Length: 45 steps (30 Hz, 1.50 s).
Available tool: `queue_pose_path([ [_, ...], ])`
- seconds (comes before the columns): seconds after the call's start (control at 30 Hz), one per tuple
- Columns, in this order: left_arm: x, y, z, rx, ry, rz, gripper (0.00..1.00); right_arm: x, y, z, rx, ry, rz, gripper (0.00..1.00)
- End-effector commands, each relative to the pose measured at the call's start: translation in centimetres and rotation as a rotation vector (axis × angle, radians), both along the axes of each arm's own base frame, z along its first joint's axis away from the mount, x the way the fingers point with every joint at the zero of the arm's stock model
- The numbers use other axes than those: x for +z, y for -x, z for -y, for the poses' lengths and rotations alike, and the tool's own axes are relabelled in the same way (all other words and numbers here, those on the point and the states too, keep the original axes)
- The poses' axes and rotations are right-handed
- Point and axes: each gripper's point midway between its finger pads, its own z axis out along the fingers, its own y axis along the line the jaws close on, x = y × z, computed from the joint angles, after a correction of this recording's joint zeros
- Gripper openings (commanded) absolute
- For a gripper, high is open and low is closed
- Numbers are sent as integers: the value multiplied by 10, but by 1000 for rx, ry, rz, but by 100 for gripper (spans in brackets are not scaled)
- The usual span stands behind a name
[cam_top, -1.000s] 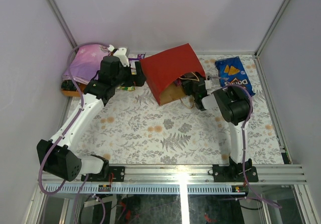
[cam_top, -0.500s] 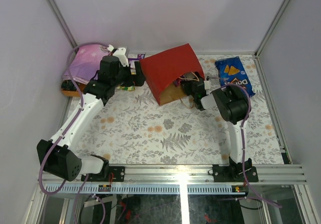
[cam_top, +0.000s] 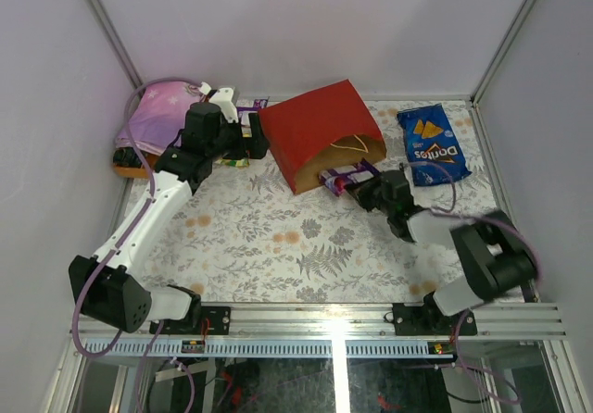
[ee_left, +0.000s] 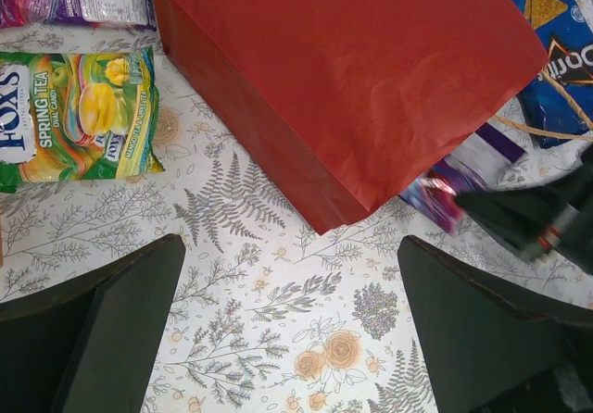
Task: Take the snacks out of the paper bag
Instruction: Take out the snack from the paper bag, then place the snack at the center of the board.
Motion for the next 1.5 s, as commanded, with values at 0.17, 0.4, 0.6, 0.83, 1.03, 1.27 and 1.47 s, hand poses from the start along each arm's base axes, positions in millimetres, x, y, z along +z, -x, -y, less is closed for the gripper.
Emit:
queue_pose_path([
  [0.17, -4, -10, -1, 2, -3, -6, 100, 6, 130, 111, -49, 454, -116, 0],
  [0.4, -8, -11, 4, -18, 10, -20, 100, 16, 165, 180, -196, 558, -290, 0],
  [0.6, -16, -11, 5, -25, -4, -49, 100, 6, 169, 205, -263, 556, -392, 0],
  [0.83, -21, -13, 7, -37, -5, -72, 100, 17, 163, 260, -436, 562, -407, 0],
  [1.03, -22, -11, 8, -43, -2, -80, 100, 13, 145, 288, -454, 467, -415, 0],
  [1.27, -19, -9, 8, -44, 0, -74, 100, 9, 95, 265, -270, 303, -324, 0],
  [1.47, -21, -11, 10, -48, 4, -83, 100, -6, 84, 258, -189, 286, -306, 0],
])
